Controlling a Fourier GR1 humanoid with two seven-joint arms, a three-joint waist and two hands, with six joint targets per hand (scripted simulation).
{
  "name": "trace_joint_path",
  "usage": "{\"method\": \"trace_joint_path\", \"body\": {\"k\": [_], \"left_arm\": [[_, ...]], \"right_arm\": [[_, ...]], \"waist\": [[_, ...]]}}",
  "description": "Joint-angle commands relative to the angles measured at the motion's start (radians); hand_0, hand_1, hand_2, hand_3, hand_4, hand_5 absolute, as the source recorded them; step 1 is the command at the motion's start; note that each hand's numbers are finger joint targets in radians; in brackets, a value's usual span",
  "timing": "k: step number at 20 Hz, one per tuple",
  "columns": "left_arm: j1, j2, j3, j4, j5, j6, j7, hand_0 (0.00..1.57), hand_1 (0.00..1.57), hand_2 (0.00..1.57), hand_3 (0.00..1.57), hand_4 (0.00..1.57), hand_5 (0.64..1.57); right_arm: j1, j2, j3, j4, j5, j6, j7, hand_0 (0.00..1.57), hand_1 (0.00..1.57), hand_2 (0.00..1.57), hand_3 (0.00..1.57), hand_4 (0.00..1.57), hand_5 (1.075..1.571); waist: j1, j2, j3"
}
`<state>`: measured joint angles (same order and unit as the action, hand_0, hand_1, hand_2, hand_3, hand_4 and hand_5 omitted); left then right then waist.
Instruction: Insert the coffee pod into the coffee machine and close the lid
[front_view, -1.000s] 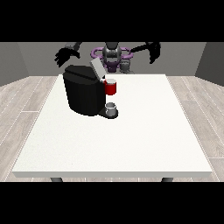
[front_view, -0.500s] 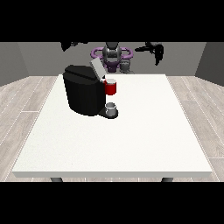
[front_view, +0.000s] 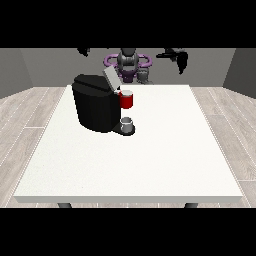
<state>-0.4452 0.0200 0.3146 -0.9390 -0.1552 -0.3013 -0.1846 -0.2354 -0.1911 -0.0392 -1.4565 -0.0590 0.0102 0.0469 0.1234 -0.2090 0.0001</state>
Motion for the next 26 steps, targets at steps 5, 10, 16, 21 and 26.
{"method": "trace_joint_path", "body": {"k": [5, 10, 16, 21, 26], "left_arm": [[0.11, 0.002, -0.022, -0.172, 0.089, -0.004, 0.052, 0.0, 0.0, 0.0, 0.0, 0.0, 1.571], [0.11, -0.009, -0.083, -0.317, 0.108, 0.028, 0.137, 0.0, 0.0, 0.0, 0.0, 0.0, 1.571], [0.165, -0.016, -0.135, -0.436, 0.122, 0.064, 0.198, 0.0, 0.0, 0.0, 0.0, 0.0, 1.571], [0.172, 0.076, -0.076, -0.39, 0.165, 0.04, 0.096, 0.0, 0.0, 0.0, 0.0, 0.0, 1.571], [0.206, 0.027, -0.124, -0.441, 0.168, 0.085, 0.098, 0.0, 0.0, 0.0, 0.0, 0.0, 1.571]], "right_arm": [[-0.027, 0.035, 0.03, 0.03, 0.033, 0.022, -0.058, 0.0, 0.0, 0.0, 0.0, 0.0, 1.571], [-0.163, 0.005, -0.047, 0.129, -0.009, 0.041, -0.021, 0.0, 0.0, 0.0, 0.0, 0.0, 1.571], [-0.197, -0.006, -0.078, 0.241, -0.02, 0.078, -0.082, 0.0, 0.0, 0.0, 0.0, 0.0, 1.571], [-0.277, 0.032, -0.046, 0.25, 0.013, 0.046, -0.065, 0.0, 0.0, 0.0, 0.0, 0.0, 1.571], [-0.314, 0.054, -0.022, 0.299, 0.062, 0.02, -0.07, 0.0, 0.0, 0.0, 0.0, 0.0, 1.571]], "waist": [[0.0, 0.093, 0.0001], [0.03, 0.142, 0.0002], [0.028, 0.179, 0.0003], [-0.022, 0.239, -0.0001], [-0.006, 0.246, -0.0001]]}}
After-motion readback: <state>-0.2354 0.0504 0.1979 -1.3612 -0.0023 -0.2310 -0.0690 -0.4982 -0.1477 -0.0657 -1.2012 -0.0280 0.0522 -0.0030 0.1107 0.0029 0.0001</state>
